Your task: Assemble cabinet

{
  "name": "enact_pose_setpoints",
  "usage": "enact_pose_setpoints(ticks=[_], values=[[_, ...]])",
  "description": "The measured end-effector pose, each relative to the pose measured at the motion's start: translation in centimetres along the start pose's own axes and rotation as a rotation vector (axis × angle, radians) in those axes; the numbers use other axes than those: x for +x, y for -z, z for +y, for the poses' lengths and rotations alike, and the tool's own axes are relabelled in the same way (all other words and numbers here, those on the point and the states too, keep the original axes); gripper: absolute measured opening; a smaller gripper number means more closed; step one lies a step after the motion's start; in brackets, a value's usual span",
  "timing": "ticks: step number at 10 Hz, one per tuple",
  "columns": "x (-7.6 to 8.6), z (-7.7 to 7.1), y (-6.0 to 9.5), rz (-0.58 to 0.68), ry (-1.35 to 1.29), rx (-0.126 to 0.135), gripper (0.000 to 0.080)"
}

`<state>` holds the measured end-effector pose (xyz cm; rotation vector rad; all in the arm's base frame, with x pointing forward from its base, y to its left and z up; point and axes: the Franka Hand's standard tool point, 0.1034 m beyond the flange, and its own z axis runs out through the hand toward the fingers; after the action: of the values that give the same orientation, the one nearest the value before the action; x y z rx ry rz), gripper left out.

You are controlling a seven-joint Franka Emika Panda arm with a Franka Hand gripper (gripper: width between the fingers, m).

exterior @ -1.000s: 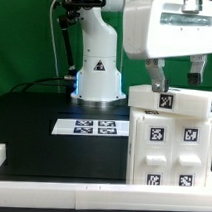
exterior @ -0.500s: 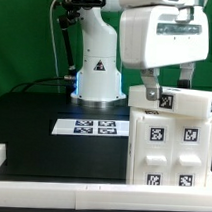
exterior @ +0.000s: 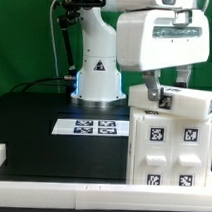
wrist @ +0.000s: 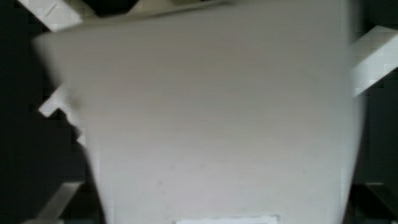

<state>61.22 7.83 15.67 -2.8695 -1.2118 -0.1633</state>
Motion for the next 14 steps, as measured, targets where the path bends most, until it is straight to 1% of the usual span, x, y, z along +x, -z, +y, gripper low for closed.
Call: enact_pose_setpoints(ticks=[2, 3, 7, 10, 12, 14], values=[[-0.02, 0.02, 0.00, 0.000, -0.029, 0.000, 0.0559], [-0.01, 0.00, 0.00, 0.000, -0.084, 0.000, 0.0559], [-0.07, -0.29, -0.05, 0.016, -0.534, -0.006, 0.0560], [0.09, -0.47, -0.08, 0.019, -0.844, -0.003, 0.0560], [0.37, -0.44, -0.11, 0.030, -0.913, -0.009, 0.0560], [0.40, -0.48, -0.13, 0.032, -1.069, -0.005, 0.0560]])
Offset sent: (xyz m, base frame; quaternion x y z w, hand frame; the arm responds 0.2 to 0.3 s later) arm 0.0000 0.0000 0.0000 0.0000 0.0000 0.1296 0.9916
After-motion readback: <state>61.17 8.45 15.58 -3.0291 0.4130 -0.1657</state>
